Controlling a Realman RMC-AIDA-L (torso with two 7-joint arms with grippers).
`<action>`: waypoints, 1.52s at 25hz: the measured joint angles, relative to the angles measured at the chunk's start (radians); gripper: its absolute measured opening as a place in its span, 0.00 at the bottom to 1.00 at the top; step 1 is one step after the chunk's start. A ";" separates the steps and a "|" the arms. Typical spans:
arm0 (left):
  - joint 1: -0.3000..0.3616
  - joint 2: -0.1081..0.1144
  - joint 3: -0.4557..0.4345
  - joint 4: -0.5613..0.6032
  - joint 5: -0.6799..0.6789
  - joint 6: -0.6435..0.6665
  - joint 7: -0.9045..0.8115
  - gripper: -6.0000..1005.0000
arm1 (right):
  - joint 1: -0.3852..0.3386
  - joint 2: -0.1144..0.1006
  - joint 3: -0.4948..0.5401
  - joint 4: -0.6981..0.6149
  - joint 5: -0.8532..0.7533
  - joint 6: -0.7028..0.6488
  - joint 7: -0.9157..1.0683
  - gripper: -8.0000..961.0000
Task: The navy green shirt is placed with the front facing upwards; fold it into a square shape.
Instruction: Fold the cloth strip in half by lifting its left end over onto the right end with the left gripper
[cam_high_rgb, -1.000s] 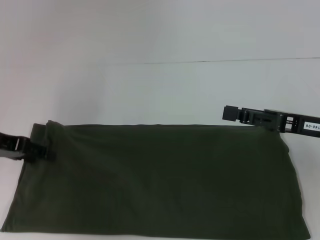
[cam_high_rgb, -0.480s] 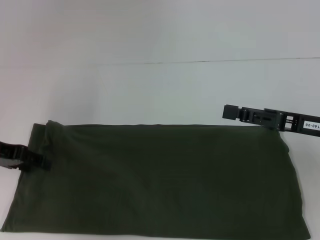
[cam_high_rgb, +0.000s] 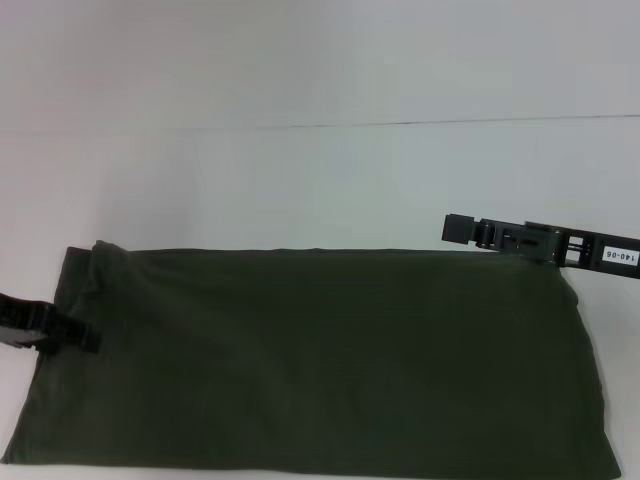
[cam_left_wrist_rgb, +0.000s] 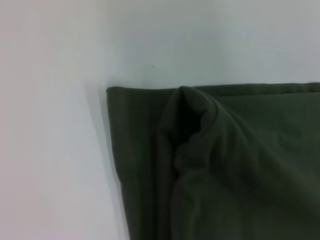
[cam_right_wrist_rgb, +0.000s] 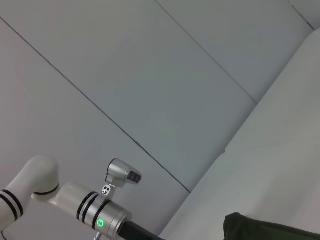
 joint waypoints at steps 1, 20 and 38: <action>0.000 0.000 0.002 -0.001 0.001 -0.002 0.000 0.70 | 0.000 0.000 0.000 0.000 0.000 0.000 0.000 0.61; -0.007 0.011 -0.004 0.033 0.048 -0.008 -0.044 0.71 | -0.004 0.000 0.006 0.000 0.000 0.008 0.002 0.61; -0.004 -0.002 0.050 0.024 0.061 -0.031 -0.066 0.72 | 0.002 0.000 0.002 0.000 0.000 0.028 0.002 0.61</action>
